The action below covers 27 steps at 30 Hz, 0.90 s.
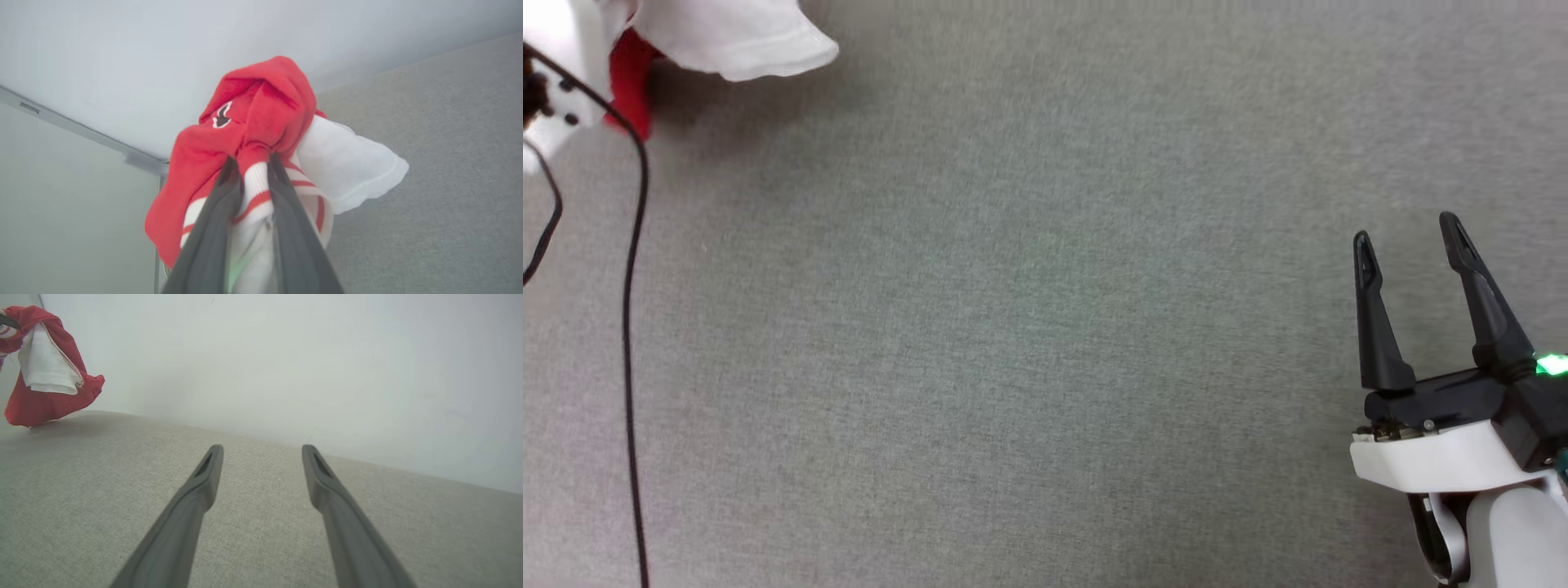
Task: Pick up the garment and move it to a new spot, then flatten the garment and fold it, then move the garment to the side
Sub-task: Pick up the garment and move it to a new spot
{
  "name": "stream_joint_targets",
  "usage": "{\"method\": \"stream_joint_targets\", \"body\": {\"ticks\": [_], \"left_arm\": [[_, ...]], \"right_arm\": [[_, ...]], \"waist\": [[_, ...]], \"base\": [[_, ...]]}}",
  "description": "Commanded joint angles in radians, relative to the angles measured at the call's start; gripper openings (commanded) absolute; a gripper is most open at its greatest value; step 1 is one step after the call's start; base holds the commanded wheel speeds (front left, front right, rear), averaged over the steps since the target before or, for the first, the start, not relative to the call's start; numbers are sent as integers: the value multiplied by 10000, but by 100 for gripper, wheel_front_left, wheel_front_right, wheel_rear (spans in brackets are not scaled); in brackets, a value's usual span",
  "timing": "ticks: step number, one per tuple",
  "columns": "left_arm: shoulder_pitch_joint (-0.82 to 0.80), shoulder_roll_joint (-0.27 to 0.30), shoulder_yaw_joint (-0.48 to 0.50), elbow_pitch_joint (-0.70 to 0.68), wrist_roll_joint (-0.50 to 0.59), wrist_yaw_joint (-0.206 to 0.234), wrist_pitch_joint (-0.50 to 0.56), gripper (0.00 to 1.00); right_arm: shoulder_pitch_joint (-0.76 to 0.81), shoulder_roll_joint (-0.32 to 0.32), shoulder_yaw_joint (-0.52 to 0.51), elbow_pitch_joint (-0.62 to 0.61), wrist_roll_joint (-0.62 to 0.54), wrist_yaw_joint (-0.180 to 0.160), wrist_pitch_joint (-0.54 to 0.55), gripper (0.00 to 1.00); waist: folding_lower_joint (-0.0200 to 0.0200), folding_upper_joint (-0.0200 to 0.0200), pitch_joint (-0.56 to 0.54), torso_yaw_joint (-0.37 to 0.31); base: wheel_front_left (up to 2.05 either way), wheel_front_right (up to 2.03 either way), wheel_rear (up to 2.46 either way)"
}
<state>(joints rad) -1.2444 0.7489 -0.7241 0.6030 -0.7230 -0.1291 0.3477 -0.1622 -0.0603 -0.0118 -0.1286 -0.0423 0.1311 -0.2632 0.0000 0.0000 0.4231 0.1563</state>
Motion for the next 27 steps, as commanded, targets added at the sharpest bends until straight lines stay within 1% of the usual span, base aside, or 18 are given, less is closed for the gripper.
{"method": "stream_joint_targets", "body": {"ticks": [1, 7, 12, 19, 23, 27], "left_arm": [[-146, -11, -56, -115, 53, 1, -60, 0], [-737, -325, -599, -1240, 498, 1, -226, 0], [-1175, -699, -1029, -2105, 499, 1, -295, 0], [-1673, -1599, -1973, -2838, 615, 1, -279, 0], [-1640, -2083, -2801, -3039, 557, 1, -276, 0], [-1338, -2530, -3645, -3068, 382, 1, -477, 0]], "right_arm": [[103, 46, -10, 6, 58, -8, -24, 100], [227, 107, -35, 115, 244, -7, -24, 100], [266, 116, -60, 142, 607, -7, -24, 100], [191, 115, -101, 146, 996, -7, -24, 100], [163, 115, -95, 166, 1199, -7, -24, 100], [134, 117, -83, 157, 1320, -7, -24, 100]], "waist": [[0, 0, -291, -177], [0, 0, -775, -672], [0, 0, -984, -1254], [0, 0, -905, -2123], [0, 0, -792, -2552], [0, 0, -656, -2836]], "base": [[0, 0, 0], [0, 0, 0], [0, 0, 0], [0, 0, 0], [0, 0, 0], [0, 0, 0]]}}
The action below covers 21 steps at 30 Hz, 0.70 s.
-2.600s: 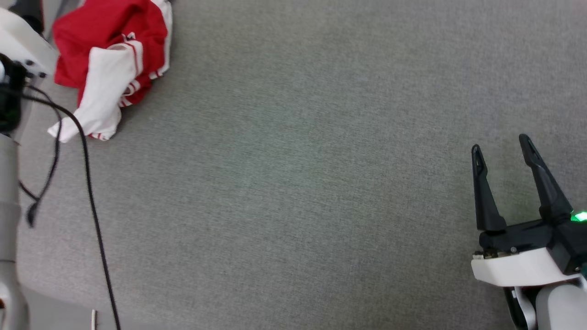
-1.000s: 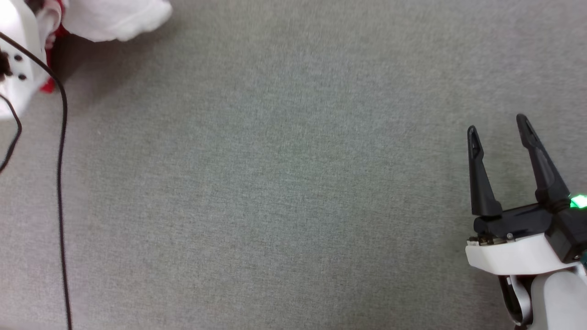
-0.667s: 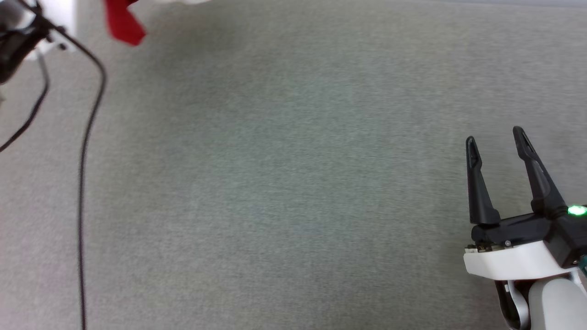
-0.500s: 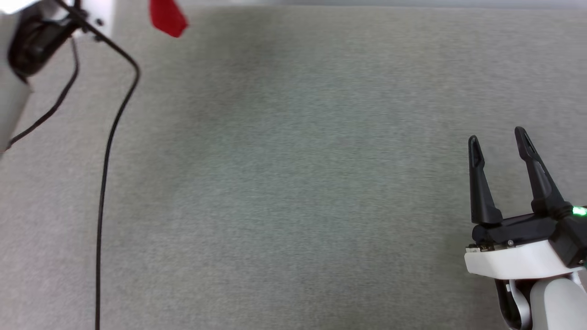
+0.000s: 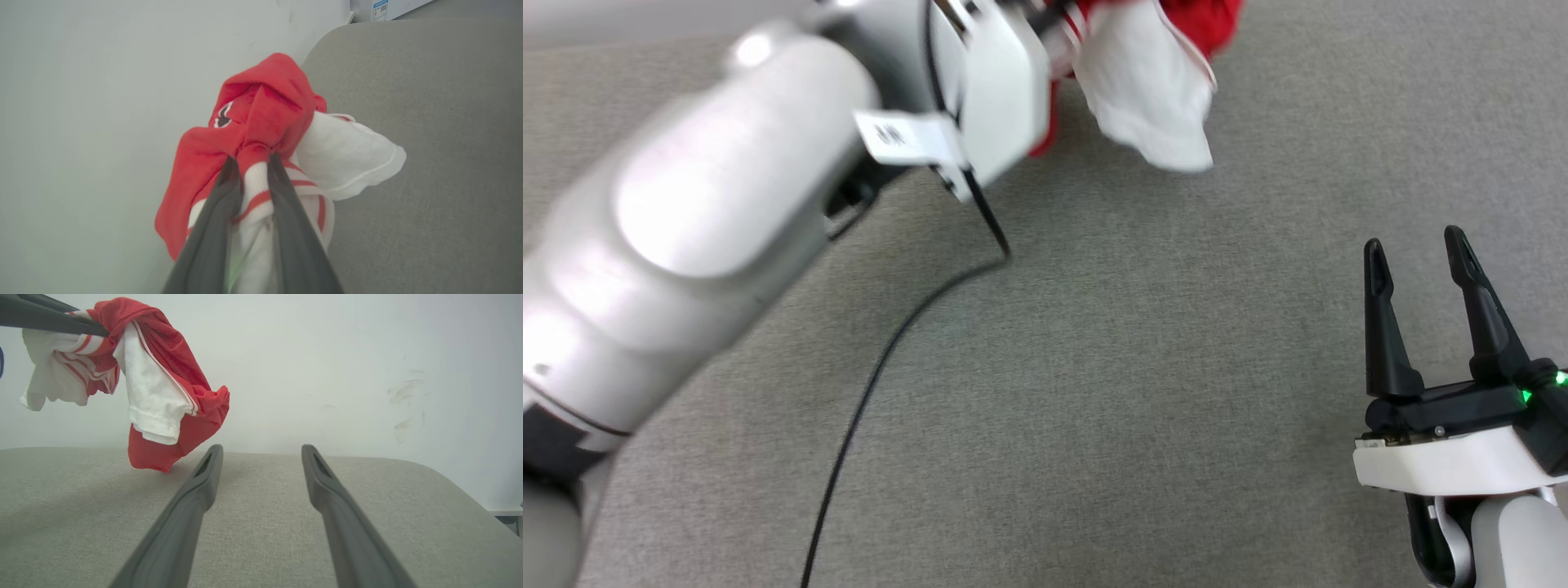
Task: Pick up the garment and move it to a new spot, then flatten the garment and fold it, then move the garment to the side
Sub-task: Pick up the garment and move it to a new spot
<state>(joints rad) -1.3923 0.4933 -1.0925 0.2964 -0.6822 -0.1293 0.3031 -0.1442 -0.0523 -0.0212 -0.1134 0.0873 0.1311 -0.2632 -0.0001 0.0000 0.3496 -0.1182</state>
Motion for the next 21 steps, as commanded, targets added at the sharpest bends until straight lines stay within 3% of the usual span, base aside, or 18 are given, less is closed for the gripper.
{"method": "stream_joint_targets", "body": {"ticks": [1, 9, 18, 20, 21], "left_arm": [[233, -104, -188, 25, -61, 2, -104, 0], [1296, -1020, -1712, 661, -691, 2, -449, 0], [3832, -1534, -1875, 509, -27, -1, 493, 0], [3698, -1500, -1875, 624, -46, 1, 148, 0], [3631, -1501, -1874, 678, 73, 1, 18, 69]], "right_arm": [[-64, 35, -11, -4, 43, -7, -24, 100], [-178, 32, -28, 23, 156, -7, -24, 100], [-191, 33, -1, 160, 103, -7, -24, 100], [-133, 33, -40, 189, 67, -7, -24, 100], [-94, 33, -46, 207, 51, -7, -24, 100]], "waist": [[1, 0, 112, -137], [1, 0, 296, -258], [1, 0, 322, -92], [1, 0, 244, 6], [1, 0, 182, 54]], "base": [[0, 0, 0], [0, 0, 0], [0, 0, 0], [0, 0, 0], [0, 0, 0]]}}
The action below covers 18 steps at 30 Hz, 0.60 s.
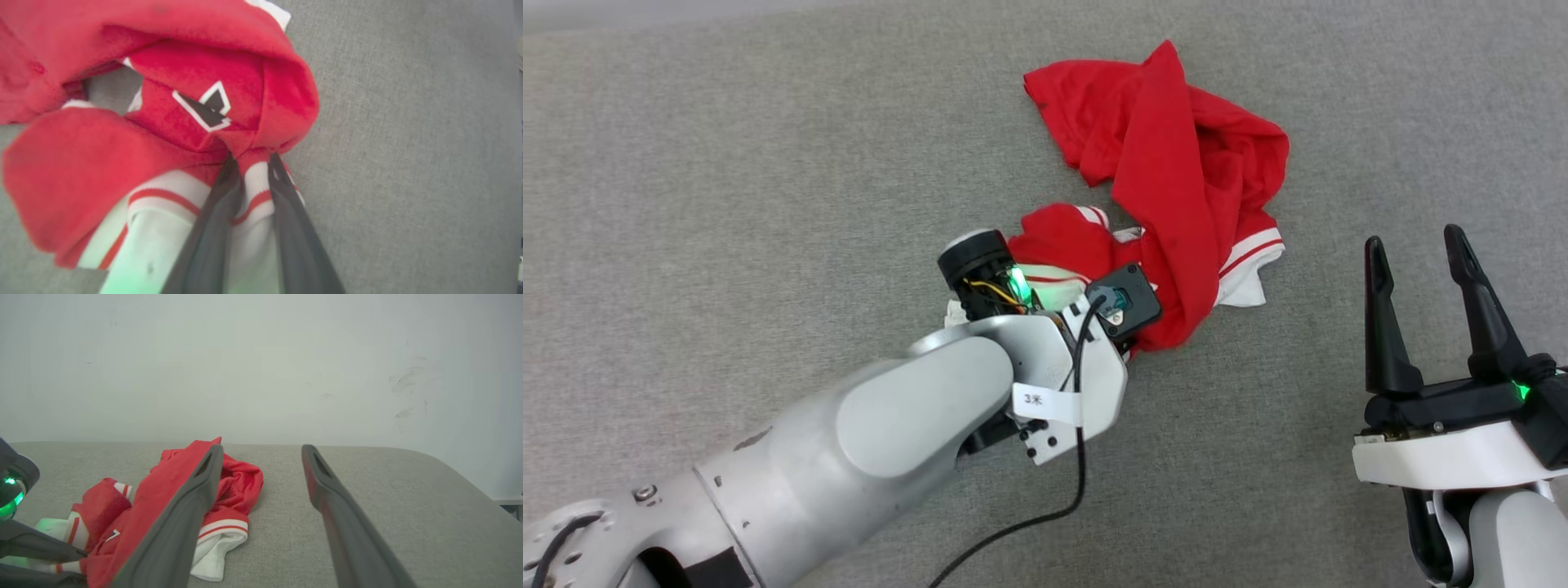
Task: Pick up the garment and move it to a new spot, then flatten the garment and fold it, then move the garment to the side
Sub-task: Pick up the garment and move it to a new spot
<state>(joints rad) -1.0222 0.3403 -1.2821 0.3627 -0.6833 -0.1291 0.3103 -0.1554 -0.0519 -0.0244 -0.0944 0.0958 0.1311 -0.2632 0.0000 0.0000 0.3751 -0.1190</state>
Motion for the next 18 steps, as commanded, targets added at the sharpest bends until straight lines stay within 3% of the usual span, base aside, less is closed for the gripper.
{"method": "stream_joint_targets", "body": {"ticks": [1, 8, 13, 18], "left_arm": [[-158, 30, 25, 104, 80, -1, -292, 100], [-424, -138, 552, 871, -174, 108, -2867, 100], [-137, 111, 1159, 1055, -129, 728, -4233, 100], [444, 497, 1804, 911, -254, 1622, -5257, 100]], "right_arm": [[60, 29, 5, 41, -51, -7, -24, 100], [415, 28, -51, 240, -119, -8, -24, 100], [720, 28, -117, 347, -161, -7, -24, 100], [1047, 28, -147, 426, -155, -7, -24, 100]], "waist": [[0, 0, -137, 96], [0, 0, -875, 357], [0, 0, -1428, 577], [0, 0, -1877, 807]], "base": [[0, 0, 0], [0, 0, 0], [0, 0, 0], [0, 0, 0]]}}
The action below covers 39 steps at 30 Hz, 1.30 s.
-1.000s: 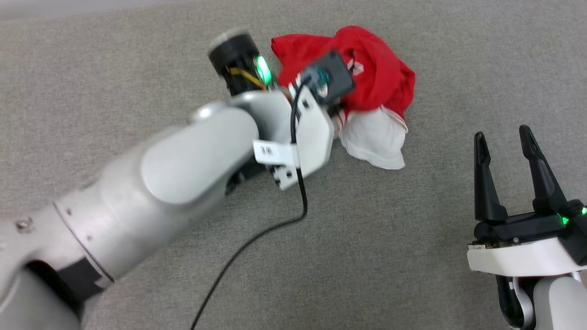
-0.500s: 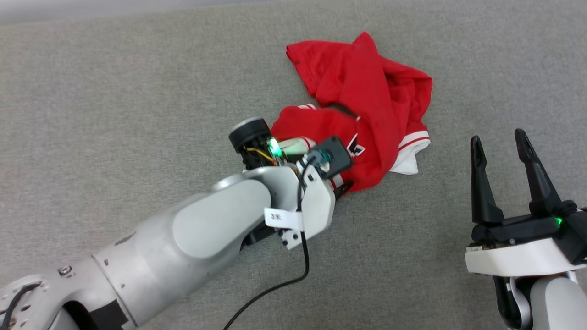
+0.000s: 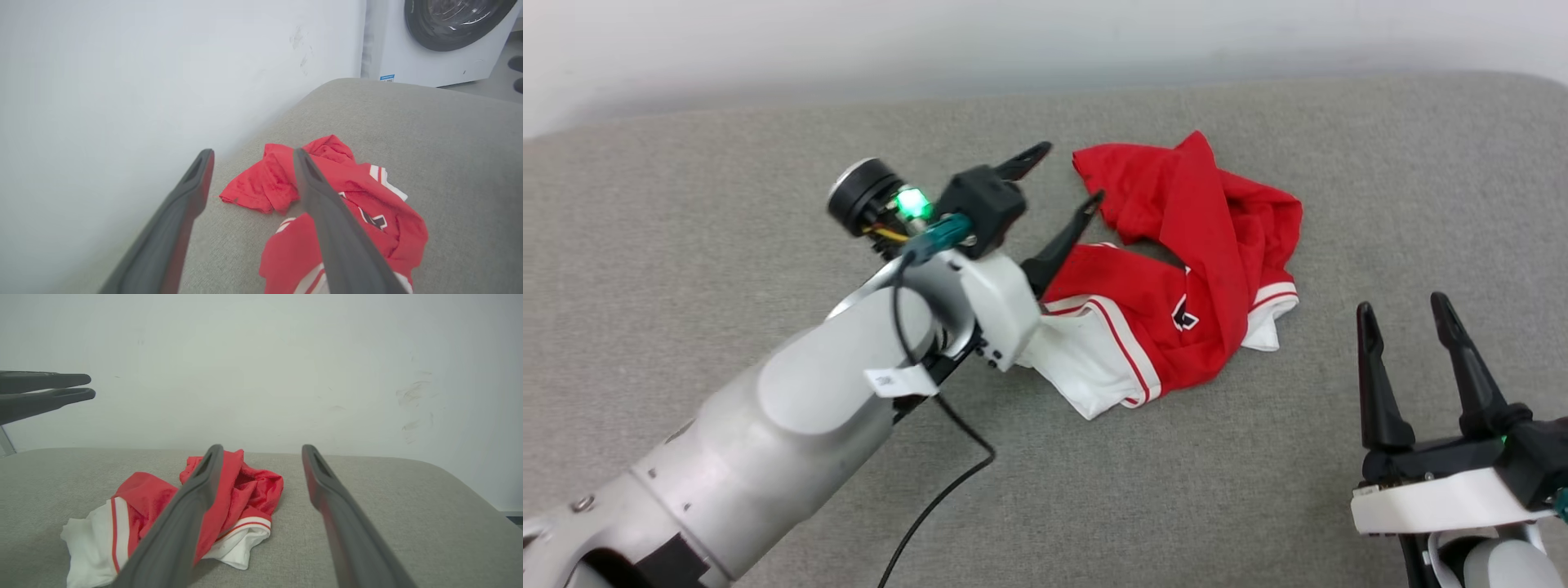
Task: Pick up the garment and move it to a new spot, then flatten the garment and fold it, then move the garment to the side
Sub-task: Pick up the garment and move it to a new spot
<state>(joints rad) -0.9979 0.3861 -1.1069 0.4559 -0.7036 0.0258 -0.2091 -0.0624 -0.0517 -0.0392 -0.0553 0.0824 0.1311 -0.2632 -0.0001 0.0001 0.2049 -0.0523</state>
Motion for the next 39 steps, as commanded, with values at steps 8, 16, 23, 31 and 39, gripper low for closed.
{"method": "stream_joint_targets", "body": {"ticks": [8, 16, 23, 31, 39], "left_arm": [[1861, 682, 1609, -850, 234, 1900, -570, 100], [4349, 1021, 3858, -2388, 1481, 3244, -560, 100], [6859, 783, 5522, -3336, 2715, 3642, -563, 100], [9019, -167, 6979, -3875, 3806, 3313, -564, 100], [10097, -1187, 8098, -4102, 4674, 2632, -564, 100]], "right_arm": [[537, 26, -109, 149, -91, -8, -24, 100], [826, 26, -209, 315, -131, -7, -24, 100], [1105, 25, -262, 458, -132, -8, -24, 100], [1453, 25, -277, 654, 4, -7, -24, 100], [1788, 25, -384, 830, 216, -7, -24, 100]], "waist": [[1, -1, -690, 493], [1, -1, -1089, 721], [1, -1, -1493, 866], [1, -1, -1881, 912], [1, -1, -2087, 924]], "base": [[0, 0, 0], [0, 0, 0], [0, 0, 0], [0, 0, 0], [0, 0, 0]]}}
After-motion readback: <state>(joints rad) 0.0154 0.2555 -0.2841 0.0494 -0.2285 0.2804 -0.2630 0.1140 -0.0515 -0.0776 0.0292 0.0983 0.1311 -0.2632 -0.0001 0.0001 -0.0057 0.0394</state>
